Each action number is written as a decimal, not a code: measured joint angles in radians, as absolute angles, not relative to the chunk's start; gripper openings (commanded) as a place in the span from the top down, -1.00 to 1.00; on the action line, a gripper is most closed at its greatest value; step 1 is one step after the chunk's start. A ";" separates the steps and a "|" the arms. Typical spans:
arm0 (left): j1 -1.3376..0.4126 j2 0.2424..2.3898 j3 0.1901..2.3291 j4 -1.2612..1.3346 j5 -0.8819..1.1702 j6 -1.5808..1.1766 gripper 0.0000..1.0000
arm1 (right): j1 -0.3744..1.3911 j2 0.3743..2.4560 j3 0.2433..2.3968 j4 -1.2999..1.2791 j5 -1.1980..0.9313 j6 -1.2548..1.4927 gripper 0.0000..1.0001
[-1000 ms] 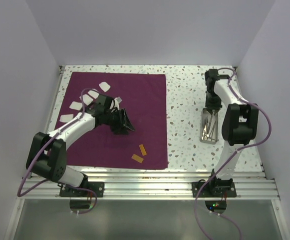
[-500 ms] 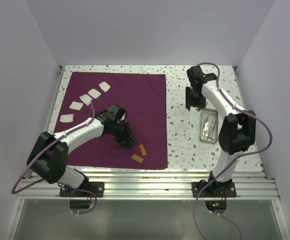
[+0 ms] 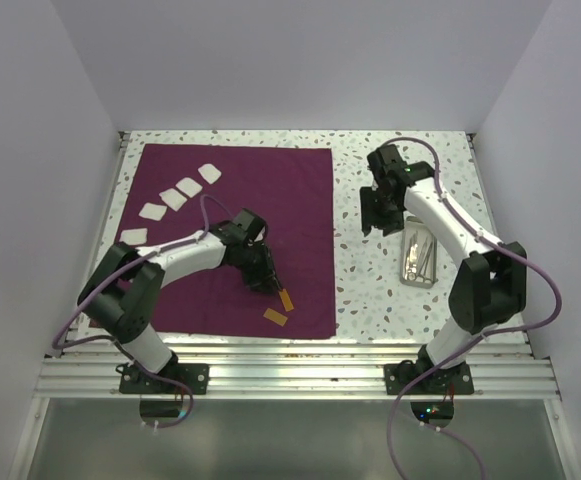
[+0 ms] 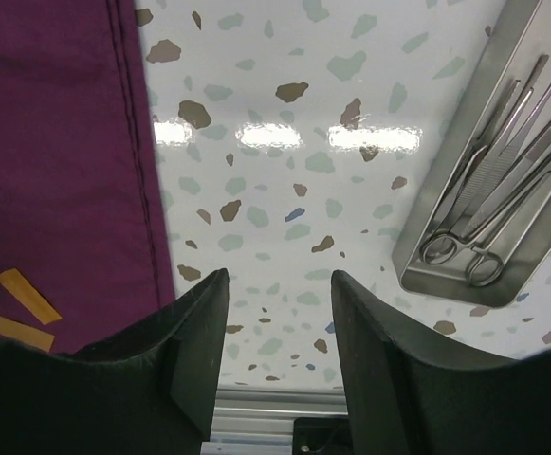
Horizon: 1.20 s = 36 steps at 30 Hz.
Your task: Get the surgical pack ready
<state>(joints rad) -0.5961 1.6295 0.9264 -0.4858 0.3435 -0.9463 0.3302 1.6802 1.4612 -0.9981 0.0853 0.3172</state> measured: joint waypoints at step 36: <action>-0.611 1.808 1.032 -0.476 0.345 -0.904 0.76 | 0.332 1.647 1.403 -0.965 0.065 0.298 -0.02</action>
